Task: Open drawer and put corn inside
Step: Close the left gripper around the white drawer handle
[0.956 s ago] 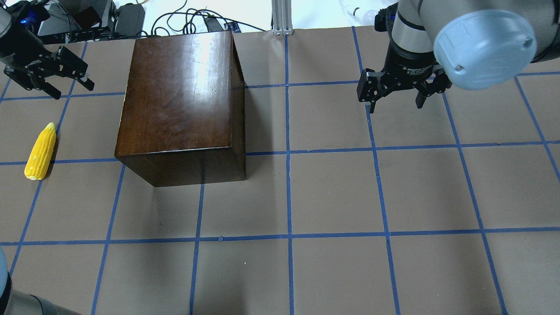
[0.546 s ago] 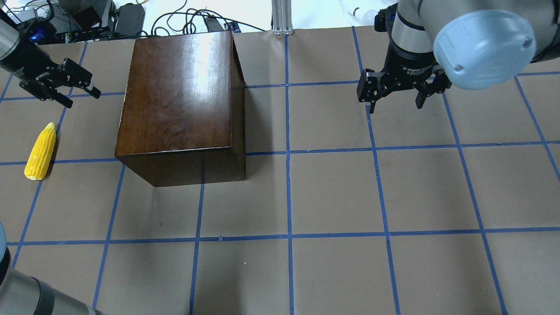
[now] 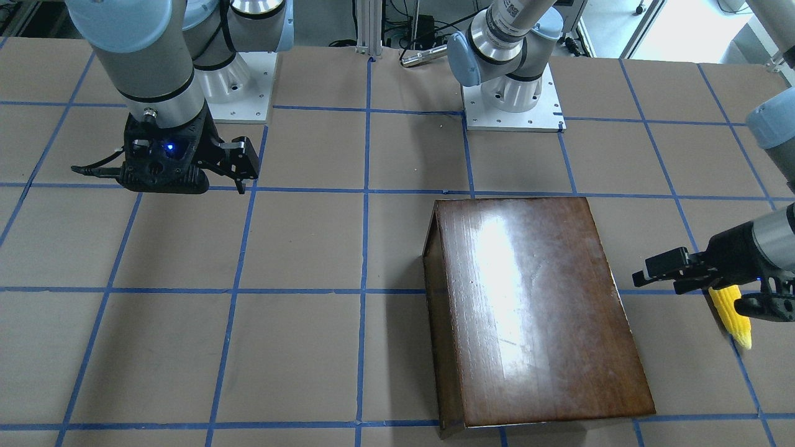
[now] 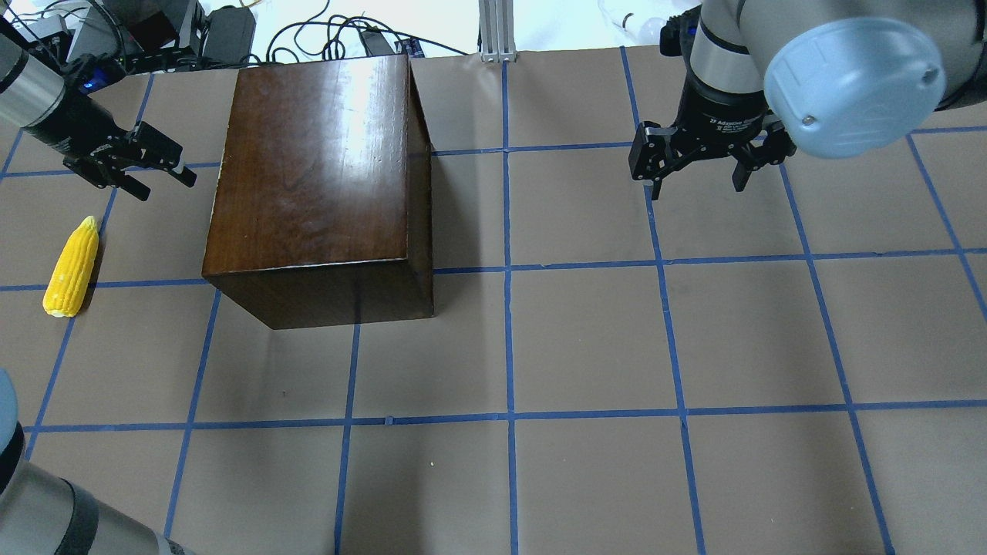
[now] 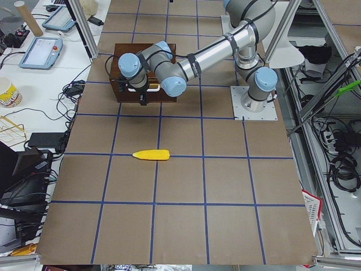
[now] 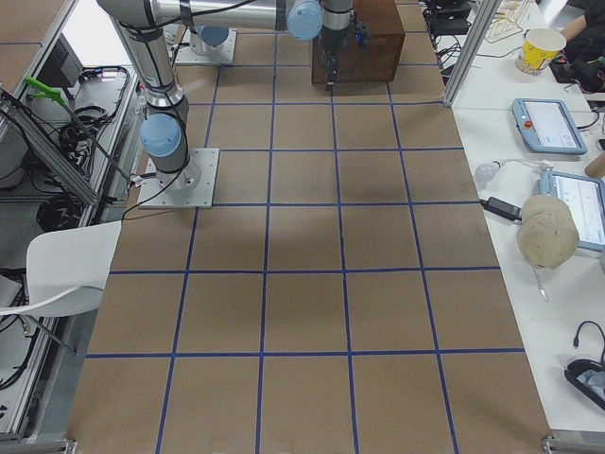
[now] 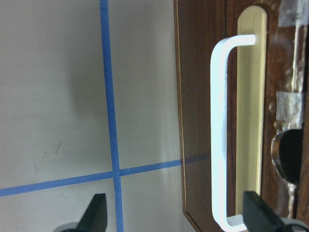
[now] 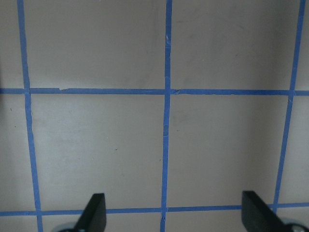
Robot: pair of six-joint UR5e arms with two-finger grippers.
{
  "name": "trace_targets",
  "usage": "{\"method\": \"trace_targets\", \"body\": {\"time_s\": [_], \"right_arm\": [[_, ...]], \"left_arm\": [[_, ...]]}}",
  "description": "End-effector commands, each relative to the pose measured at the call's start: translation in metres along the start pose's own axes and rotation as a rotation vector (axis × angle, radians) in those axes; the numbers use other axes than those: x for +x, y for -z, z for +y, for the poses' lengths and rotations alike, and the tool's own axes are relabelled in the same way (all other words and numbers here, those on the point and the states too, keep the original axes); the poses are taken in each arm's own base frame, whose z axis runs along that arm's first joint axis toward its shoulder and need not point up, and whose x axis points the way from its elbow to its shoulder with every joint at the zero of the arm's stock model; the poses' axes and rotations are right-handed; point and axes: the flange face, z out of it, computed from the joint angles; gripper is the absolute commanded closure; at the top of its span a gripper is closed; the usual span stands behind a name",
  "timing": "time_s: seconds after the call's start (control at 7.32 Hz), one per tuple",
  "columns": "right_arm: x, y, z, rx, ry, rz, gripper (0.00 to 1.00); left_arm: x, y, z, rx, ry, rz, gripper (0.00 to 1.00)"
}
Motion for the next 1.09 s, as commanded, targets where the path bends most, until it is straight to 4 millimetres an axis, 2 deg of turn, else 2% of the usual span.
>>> {"method": "trace_targets", "body": {"time_s": [0.0,0.55,0.96], "right_arm": [[0.0,0.0,0.0,0.0,0.0,0.0,0.0],[0.0,0.0,0.0,0.001,0.0,0.0,0.0],[0.0,-0.001,-0.001,0.0,0.0,0.0,0.0]], "left_arm": [[0.002,-0.008,-0.003,-0.003,-0.004,0.002,0.02],[-0.002,-0.027,-0.001,0.0,0.014,0.0,0.02],[0.005,-0.035,-0.005,0.021,0.012,0.057,0.01]]}}
